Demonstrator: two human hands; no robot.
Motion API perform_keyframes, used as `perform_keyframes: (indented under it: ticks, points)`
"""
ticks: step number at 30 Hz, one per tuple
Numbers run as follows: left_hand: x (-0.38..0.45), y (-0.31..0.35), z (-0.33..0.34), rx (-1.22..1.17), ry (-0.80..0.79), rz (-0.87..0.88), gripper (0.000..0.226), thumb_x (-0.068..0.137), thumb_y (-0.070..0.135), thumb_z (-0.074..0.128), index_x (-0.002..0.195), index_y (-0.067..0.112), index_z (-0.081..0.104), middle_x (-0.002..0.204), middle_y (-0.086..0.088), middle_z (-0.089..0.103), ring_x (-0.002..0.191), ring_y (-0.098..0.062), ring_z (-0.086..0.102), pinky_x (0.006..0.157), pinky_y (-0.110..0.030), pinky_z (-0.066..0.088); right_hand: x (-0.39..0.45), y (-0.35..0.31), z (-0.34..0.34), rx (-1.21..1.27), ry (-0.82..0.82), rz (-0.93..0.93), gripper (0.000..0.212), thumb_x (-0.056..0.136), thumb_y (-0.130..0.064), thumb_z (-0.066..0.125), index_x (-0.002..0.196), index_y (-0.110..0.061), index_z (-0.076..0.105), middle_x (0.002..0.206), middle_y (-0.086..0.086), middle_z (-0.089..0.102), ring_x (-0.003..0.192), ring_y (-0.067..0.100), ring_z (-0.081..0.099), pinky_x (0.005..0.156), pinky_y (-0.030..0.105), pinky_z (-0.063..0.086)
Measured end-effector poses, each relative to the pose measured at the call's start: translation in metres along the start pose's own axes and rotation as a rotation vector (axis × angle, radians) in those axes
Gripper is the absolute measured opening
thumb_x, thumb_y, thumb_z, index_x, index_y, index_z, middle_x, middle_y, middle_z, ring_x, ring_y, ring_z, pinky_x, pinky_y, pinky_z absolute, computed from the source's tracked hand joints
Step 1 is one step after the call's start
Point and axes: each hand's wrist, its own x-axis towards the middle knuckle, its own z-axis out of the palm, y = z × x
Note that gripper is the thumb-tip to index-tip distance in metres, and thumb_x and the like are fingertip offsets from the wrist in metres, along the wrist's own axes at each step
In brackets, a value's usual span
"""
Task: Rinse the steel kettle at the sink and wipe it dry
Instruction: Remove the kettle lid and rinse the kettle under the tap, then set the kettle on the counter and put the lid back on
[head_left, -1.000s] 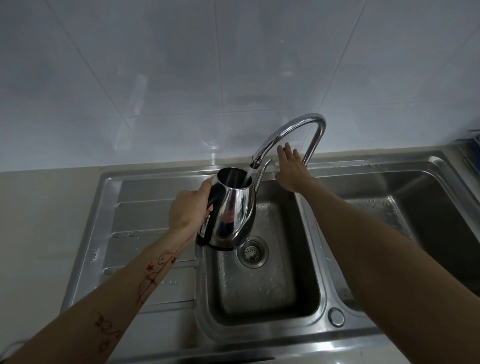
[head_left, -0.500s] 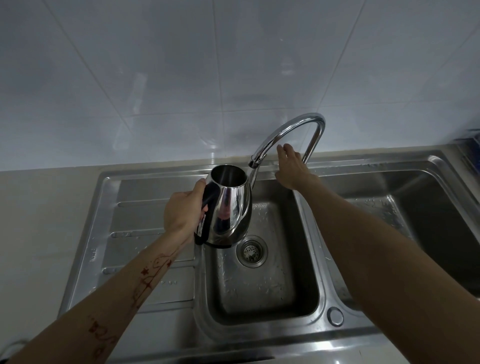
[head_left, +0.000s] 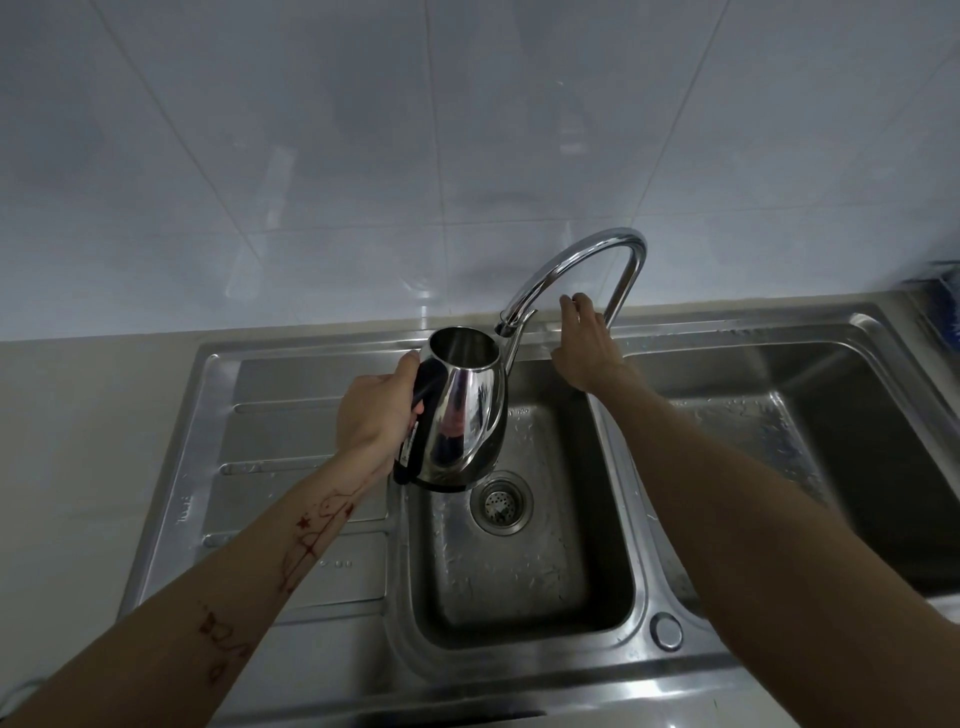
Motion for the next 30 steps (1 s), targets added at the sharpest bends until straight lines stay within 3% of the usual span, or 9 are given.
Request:
perform_keyframes:
  ticks: [7,15,20,23,27,30]
  points:
    - [-0.004,0.006,0.003,-0.039,0.002,-0.015,0.056,0.085,0.06,0.05,0.06,0.011,0.063,0.048,0.002,0.06,0.049,-0.02,0.055,0.061,-0.032,0.049,-0.024,0.002,0.003,0.051,0.149,0.033,0.06,0.086,0.005,0.052,0.142,-0.002,0.031,0.145,0.017,0.033,0.129,0.039,0.042,0.107,0.044,0.04]
    - [-0.004,0.0,0.0,-0.043,-0.022,-0.089,0.054,0.088,0.059,0.047,0.066,0.011,0.061,0.057,-0.003,0.058,0.051,-0.02,0.051,0.06,-0.033,0.044,-0.054,0.003,0.008,0.057,-0.009,0.075,0.078,0.084,-0.001,0.055,0.151,-0.011,0.017,0.162,0.013,0.004,0.144,0.042,0.017,0.112,0.056,0.035]
    - [-0.026,-0.014,-0.023,-0.059,-0.008,-0.069,0.051,0.087,0.054,0.048,0.062,0.012,0.059,0.057,-0.004,0.058,0.051,-0.02,0.051,0.058,-0.032,0.044,-0.096,-0.014,0.01,0.154,0.055,-0.03,0.066,0.084,-0.001,0.054,0.145,-0.006,0.031,0.154,0.019,0.028,0.138,0.041,0.03,0.113,0.054,0.031]
    - [-0.041,-0.03,-0.05,-0.106,0.022,-0.043,0.048,0.083,0.054,0.052,0.059,0.012,0.057,0.053,-0.002,0.057,0.052,-0.02,0.051,0.056,-0.032,0.042,-0.117,-0.042,0.007,0.225,0.107,-0.088,0.052,0.085,0.005,0.052,0.136,-0.003,0.047,0.14,0.02,0.048,0.129,0.035,0.043,0.108,0.037,0.033]
    - [-0.062,-0.052,-0.098,-0.166,0.075,-0.007,0.05,0.082,0.053,0.054,0.053,0.013,0.056,0.045,0.001,0.052,0.04,-0.015,0.044,0.052,-0.028,0.036,-0.139,-0.086,0.013,0.341,0.173,-0.204,0.038,0.085,0.006,0.053,0.119,-0.008,0.065,0.121,0.011,0.066,0.112,0.027,0.062,0.092,0.026,0.044]
    - [-0.073,-0.07,-0.138,-0.166,0.11,0.02,0.051,0.084,0.052,0.056,0.05,0.014,0.057,0.041,0.002,0.051,0.037,-0.013,0.044,0.05,-0.026,0.035,-0.158,-0.133,0.02,0.479,0.279,-0.345,0.034,0.082,0.008,0.058,0.11,-0.008,0.069,0.107,0.006,0.072,0.096,0.018,0.067,0.088,0.029,0.053]
